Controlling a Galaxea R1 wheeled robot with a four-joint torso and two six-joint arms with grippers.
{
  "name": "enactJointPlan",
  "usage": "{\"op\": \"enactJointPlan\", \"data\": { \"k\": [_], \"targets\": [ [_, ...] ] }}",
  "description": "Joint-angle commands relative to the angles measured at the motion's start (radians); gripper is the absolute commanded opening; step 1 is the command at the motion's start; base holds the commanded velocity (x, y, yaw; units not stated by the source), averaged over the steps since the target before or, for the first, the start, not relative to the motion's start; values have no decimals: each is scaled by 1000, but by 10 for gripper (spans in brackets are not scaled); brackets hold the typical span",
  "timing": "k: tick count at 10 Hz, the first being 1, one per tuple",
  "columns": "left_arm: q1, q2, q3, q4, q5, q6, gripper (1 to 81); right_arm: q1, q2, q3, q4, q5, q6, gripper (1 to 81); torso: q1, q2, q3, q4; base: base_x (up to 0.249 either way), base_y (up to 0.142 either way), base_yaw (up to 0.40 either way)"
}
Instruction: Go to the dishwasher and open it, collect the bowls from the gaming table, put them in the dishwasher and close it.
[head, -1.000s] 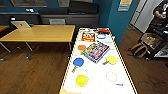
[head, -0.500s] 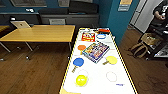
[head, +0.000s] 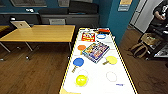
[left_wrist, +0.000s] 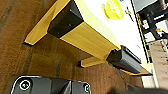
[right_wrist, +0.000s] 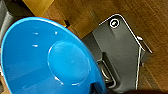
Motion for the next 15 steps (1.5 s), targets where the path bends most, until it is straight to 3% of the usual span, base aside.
{"op": "enactJointPlan", "data": {
  "k": [1,4,5,8,12,15],
  "targets": [
    [-57,-73,46,40,27,-2,811,18,-53,14,-35,-33,-6,10,0,0,0,0,0,0,0],
    [-84,-72,66,-66,-8,-48,811,9,4,-4,-34,-30,-6,10,0,0,0,0,0,0,0],
    [-107,-76,76,-95,-2,-49,811,3,37,-28,-34,-32,-6,10,0,0,0,0,0,0,0],
    [-192,-92,96,-249,11,-49,811,-2,116,-88,-37,-39,-9,10,0,0,0,0,0,0,0],
    [-330,-93,98,-306,155,-48,811,3,192,-145,-46,-43,-9,10,0,0,0,0,0,0,0],
    [-455,-70,46,-353,339,-48,811,10,217,-157,-48,-44,-11,10,0,0,0,0,0,0,0]
  ]
}}
